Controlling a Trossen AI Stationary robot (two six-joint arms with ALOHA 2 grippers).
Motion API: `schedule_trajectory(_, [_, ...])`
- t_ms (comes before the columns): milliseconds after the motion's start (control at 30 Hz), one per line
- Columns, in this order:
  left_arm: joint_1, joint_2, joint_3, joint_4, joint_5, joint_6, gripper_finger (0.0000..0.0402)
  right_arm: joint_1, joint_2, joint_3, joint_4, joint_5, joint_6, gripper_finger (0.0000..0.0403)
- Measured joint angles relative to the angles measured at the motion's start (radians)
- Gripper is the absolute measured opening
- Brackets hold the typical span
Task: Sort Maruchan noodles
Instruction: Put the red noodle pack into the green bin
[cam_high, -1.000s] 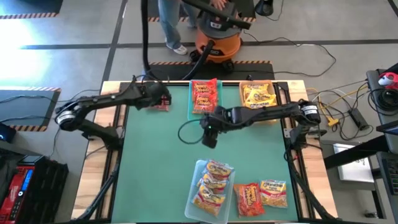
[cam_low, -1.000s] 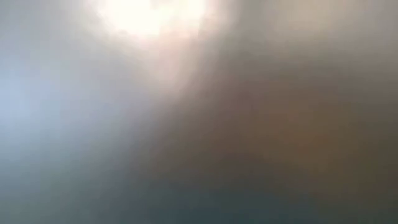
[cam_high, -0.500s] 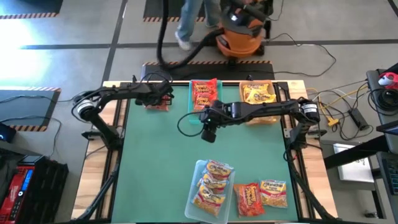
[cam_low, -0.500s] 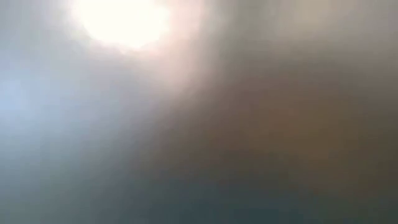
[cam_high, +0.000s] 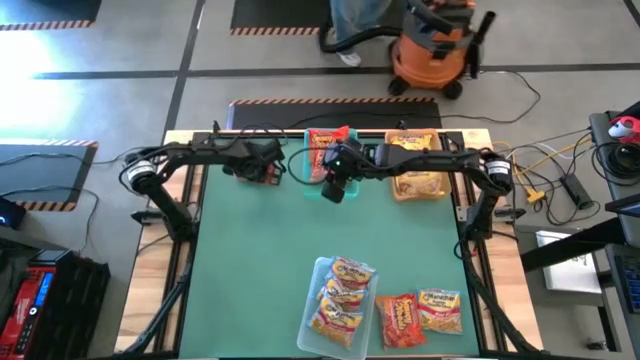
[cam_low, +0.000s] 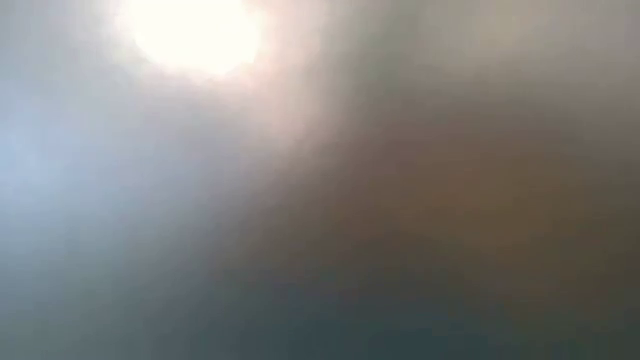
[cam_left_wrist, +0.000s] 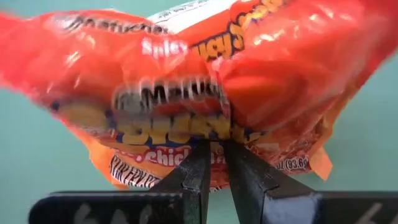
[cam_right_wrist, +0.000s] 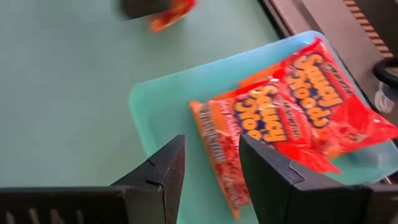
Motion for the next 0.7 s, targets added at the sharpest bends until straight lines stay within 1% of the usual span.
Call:
schedule_trajectory(67, [-0.04, 0.0, -0.006, -0.002, 0.018, 0.016, 0.0036, -0.014, 0.0, 0.0, 0.0, 0.0, 0.0, 0.0139])
schedule_trajectory(233, [-0.142, -0.001, -0.026, -0.002, 0.019, 0.031, 0.0036, -0.025, 0.0, 0.0, 0.002, 0.0, 0.004, 0.0139])
schedule_trajectory(333, [-0.225, -0.002, -0.04, 0.0, 0.033, 0.063, 0.0036, -0.024, 0.0, 0.0, 0.008, 0.0, 0.006, 0.0139])
schedule_trajectory(467, [-0.348, -0.002, -0.054, 0.02, 0.041, 0.065, 0.0036, -0.023, 0.0, 0.0, 0.021, -0.001, 0.04, 0.0139])
schedule_trajectory(567, [-0.449, -0.002, -0.054, 0.078, 0.061, 0.066, 0.0036, -0.023, 0.0, 0.0, 0.044, -0.001, 0.069, 0.0139])
schedule_trajectory(700, [-0.574, 0.0, -0.056, 0.217, 0.087, 0.07, 0.0036, -0.023, 0.0, 0.0, 0.06, -0.001, 0.121, 0.0139])
